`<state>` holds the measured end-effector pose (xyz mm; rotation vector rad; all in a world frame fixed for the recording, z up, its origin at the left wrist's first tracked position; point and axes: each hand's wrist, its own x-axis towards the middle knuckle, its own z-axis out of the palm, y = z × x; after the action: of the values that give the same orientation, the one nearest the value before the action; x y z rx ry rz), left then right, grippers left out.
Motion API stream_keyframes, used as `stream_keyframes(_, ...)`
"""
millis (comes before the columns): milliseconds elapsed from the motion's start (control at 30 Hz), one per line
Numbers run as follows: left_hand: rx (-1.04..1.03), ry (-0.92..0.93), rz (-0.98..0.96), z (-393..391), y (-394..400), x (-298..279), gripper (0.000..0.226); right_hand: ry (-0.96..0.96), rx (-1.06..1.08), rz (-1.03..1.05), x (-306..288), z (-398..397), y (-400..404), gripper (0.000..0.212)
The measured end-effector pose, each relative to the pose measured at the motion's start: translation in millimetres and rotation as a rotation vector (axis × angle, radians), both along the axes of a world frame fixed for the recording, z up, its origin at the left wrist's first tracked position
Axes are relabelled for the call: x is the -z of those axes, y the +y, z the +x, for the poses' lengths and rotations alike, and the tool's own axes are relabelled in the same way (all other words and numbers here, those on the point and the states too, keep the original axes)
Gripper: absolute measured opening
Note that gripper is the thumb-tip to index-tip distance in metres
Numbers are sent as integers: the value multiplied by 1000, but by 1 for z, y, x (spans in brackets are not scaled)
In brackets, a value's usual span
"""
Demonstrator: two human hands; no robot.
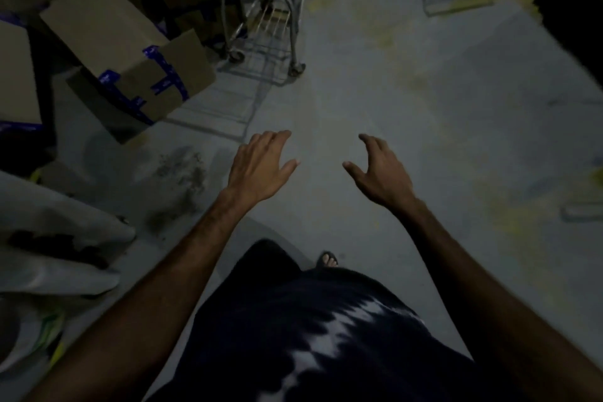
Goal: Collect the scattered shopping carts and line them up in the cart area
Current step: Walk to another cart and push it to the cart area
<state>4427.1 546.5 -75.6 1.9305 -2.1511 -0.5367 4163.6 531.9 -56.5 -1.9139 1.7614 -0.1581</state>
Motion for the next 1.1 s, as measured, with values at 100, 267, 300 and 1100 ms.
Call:
stream_keyframes(100,-90,16,21,7,-35,-4,71,-12,-54,24,-1,5,-58,74)
stream_keyframes(267,-164,41,13,31,-113,2,69,-8,-144,22,3,33,-160,74)
stream_keyframes(300,-169,41,7,38,-134,4,69,-5,-159,16,4,41,-182,74)
stream_keyframes(1100,-275,-30,-108,236,-563,-49,53,18,-292,-330,-55,254,-627,64)
